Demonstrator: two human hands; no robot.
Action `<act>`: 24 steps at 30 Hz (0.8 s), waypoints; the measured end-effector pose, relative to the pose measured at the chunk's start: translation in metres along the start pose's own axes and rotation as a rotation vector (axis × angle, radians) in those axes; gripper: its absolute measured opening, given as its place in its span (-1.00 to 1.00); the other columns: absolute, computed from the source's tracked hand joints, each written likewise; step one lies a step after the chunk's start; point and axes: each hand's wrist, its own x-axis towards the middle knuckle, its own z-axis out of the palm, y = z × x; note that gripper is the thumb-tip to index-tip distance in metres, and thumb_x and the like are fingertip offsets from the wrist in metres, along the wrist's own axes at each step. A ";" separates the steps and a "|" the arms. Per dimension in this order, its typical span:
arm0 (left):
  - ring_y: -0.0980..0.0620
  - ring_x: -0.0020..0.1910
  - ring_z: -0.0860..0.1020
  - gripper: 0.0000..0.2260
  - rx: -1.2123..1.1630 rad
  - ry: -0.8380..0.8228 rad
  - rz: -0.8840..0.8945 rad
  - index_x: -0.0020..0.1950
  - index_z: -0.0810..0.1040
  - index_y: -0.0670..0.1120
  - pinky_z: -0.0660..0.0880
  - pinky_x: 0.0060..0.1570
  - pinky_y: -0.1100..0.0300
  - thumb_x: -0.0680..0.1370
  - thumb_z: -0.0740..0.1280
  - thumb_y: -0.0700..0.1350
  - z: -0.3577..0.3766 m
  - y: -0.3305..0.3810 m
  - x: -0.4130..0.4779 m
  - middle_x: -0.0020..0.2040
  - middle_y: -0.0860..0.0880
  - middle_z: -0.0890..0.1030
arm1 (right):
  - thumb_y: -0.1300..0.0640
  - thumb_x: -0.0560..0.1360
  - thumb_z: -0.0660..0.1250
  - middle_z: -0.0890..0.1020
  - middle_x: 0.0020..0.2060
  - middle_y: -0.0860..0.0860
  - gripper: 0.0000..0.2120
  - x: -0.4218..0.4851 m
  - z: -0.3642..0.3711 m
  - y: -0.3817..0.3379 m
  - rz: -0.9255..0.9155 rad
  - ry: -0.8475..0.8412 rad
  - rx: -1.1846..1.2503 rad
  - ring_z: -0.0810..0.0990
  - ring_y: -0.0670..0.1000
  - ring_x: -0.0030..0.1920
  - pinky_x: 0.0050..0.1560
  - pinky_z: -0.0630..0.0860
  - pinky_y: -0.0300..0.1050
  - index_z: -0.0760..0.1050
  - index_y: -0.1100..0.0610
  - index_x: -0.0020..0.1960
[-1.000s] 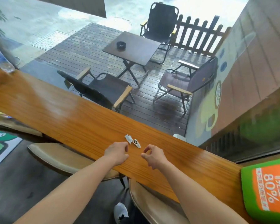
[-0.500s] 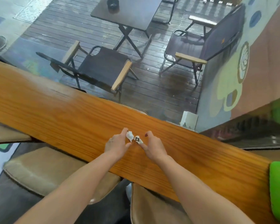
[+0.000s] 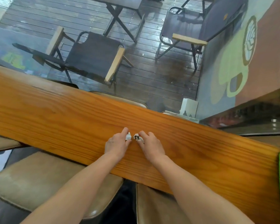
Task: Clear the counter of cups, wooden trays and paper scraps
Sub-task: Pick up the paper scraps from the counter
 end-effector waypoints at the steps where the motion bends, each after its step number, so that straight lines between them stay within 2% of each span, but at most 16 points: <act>1: -0.12 -0.05 0.62 -0.80 0.012 -0.008 0.008 0.22 0.39 0.04 0.51 -0.20 0.05 0.64 0.26 0.05 -0.001 -0.001 0.000 0.02 -0.07 0.65 | 0.01 0.64 0.21 0.48 -0.05 0.09 -0.82 -0.003 0.001 -0.001 -0.004 0.006 -0.021 0.53 0.17 -0.13 -0.15 0.53 0.06 0.40 0.01 0.22; 4: -0.13 -0.01 0.61 -0.86 0.046 -0.048 0.055 0.15 0.44 -0.01 0.48 -0.16 0.04 0.66 0.22 0.02 -0.002 -0.007 -0.002 0.03 -0.07 0.63 | 0.09 0.65 0.17 0.43 -0.06 0.07 -0.91 -0.012 0.006 -0.005 0.024 0.030 -0.028 0.49 0.14 -0.18 -0.21 0.50 0.04 0.40 0.05 0.11; 7: -0.12 0.00 0.59 -0.84 0.047 -0.094 0.119 0.12 0.46 -0.05 0.50 -0.09 0.03 0.68 0.19 0.01 -0.005 -0.016 -0.008 0.03 -0.08 0.59 | 0.05 0.67 0.11 0.39 -0.04 0.03 -0.88 -0.023 0.015 -0.011 0.112 0.053 -0.025 0.45 0.07 -0.21 -0.24 0.40 -0.05 0.40 0.04 0.05; 11: -0.14 0.05 0.52 -0.80 -0.024 -0.165 0.176 0.14 0.45 -0.13 0.46 0.02 0.02 0.69 0.14 -0.02 -0.020 -0.030 -0.018 0.10 -0.13 0.50 | 0.08 0.68 0.05 0.52 0.04 0.10 -0.78 -0.036 0.019 -0.023 0.330 0.010 0.053 0.48 0.08 -0.13 -0.17 0.41 -0.05 0.45 0.11 0.14; 13: -0.14 0.05 0.52 -0.80 -0.044 -0.179 0.196 0.14 0.44 -0.15 0.49 0.05 0.00 0.69 0.14 -0.04 -0.032 -0.037 -0.022 0.11 -0.15 0.49 | 0.13 0.66 0.05 0.58 0.05 0.16 -0.79 -0.044 0.016 -0.030 0.397 -0.014 0.095 0.49 0.12 -0.14 -0.18 0.42 -0.06 0.44 0.15 0.10; 15: -0.15 0.02 0.54 -0.80 -0.032 -0.181 0.223 0.12 0.44 -0.15 0.51 0.00 -0.01 0.69 0.14 -0.04 -0.047 -0.040 -0.025 0.08 -0.17 0.55 | 0.18 0.63 0.04 0.59 0.09 0.20 -0.78 -0.055 0.007 -0.040 0.423 -0.013 0.153 0.52 0.18 -0.10 -0.15 0.46 -0.06 0.44 0.14 0.14; 17: -0.14 -0.06 0.54 -0.82 -0.015 -0.175 0.255 0.09 0.43 -0.14 0.47 -0.11 0.03 0.68 0.15 -0.04 -0.064 -0.039 -0.026 0.04 -0.19 0.59 | 0.22 0.60 0.04 0.58 0.17 0.17 -0.65 -0.067 -0.004 -0.051 0.416 0.007 0.245 0.55 0.20 0.01 -0.09 0.47 -0.07 0.45 0.06 0.30; 18: -0.12 -0.10 0.52 -0.83 -0.016 -0.169 0.276 0.07 0.42 -0.13 0.43 -0.15 0.05 0.68 0.16 -0.04 -0.073 -0.037 -0.027 0.02 -0.18 0.60 | 0.22 0.60 0.04 0.58 0.17 0.15 -0.62 -0.073 -0.011 -0.057 0.404 0.022 0.284 0.56 0.19 0.05 -0.07 0.47 -0.09 0.48 0.03 0.31; 20: -0.06 -0.15 0.52 -0.87 -0.035 -0.153 0.322 0.04 0.41 -0.09 0.43 -0.19 0.08 0.67 0.18 -0.04 -0.089 -0.029 -0.031 -0.05 -0.12 0.59 | 0.20 0.60 0.07 0.62 0.08 0.11 -0.69 -0.086 -0.022 -0.067 0.377 0.043 0.302 0.57 0.15 0.02 -0.09 0.46 -0.11 0.57 0.04 0.12; 22: -0.03 -0.18 0.55 -0.91 -0.065 -0.139 0.372 0.03 0.42 -0.06 0.51 -0.21 0.09 0.67 0.19 -0.06 -0.100 -0.019 -0.037 -0.08 -0.09 0.59 | 0.20 0.57 0.07 0.63 -0.06 0.08 -0.72 -0.100 -0.032 -0.073 0.369 0.072 0.296 0.57 0.13 -0.06 -0.16 0.46 -0.10 0.54 0.06 -0.15; 24: -0.06 -0.17 0.57 -0.95 -0.062 -0.131 0.434 0.04 0.42 -0.05 0.55 -0.19 0.05 0.67 0.19 -0.11 -0.106 -0.006 -0.043 -0.08 -0.10 0.60 | 0.19 0.55 0.07 0.63 -0.10 0.11 -0.72 -0.116 -0.040 -0.075 0.379 0.119 0.310 0.57 0.15 -0.08 -0.13 0.48 -0.07 0.49 0.08 -0.22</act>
